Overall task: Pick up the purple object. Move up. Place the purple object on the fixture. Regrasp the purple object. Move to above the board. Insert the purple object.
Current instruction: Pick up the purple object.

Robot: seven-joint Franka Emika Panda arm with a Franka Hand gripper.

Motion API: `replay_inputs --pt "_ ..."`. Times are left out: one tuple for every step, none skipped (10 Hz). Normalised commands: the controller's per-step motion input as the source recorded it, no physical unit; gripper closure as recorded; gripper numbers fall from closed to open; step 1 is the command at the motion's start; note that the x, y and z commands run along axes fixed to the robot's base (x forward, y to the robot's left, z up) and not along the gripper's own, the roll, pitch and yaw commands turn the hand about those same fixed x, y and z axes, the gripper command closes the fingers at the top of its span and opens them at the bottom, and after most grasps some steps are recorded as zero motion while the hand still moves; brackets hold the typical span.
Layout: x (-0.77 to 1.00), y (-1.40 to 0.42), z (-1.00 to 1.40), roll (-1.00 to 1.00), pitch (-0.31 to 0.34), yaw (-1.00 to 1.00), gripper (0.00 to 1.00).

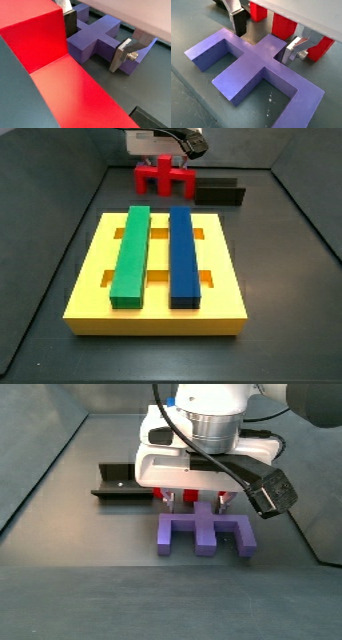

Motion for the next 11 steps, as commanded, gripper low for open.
replay_inputs --pt "0.00 0.00 -0.10 0.00 -0.009 0.00 0.00" --pt "0.00 0.00 0.00 0.00 0.000 0.00 0.00" --pt "0.00 0.00 0.00 0.00 0.000 0.00 1.00" --pt "0.00 0.00 0.00 0.00 0.000 0.00 1.00" --pt "0.00 0.00 0.00 0.00 0.000 0.00 1.00" --pt "0.00 0.00 0.00 0.00 0.000 0.00 1.00" --pt "0.00 0.00 0.00 0.00 0.000 0.00 1.00" --pt "0.00 0.00 0.00 0.00 0.000 0.00 1.00" --pt "0.00 0.00 0.00 0.00 0.000 0.00 1.00" --pt "0.00 0.00 0.00 0.00 0.000 0.00 1.00" --pt "0.00 0.00 0.00 0.00 0.000 0.00 1.00"
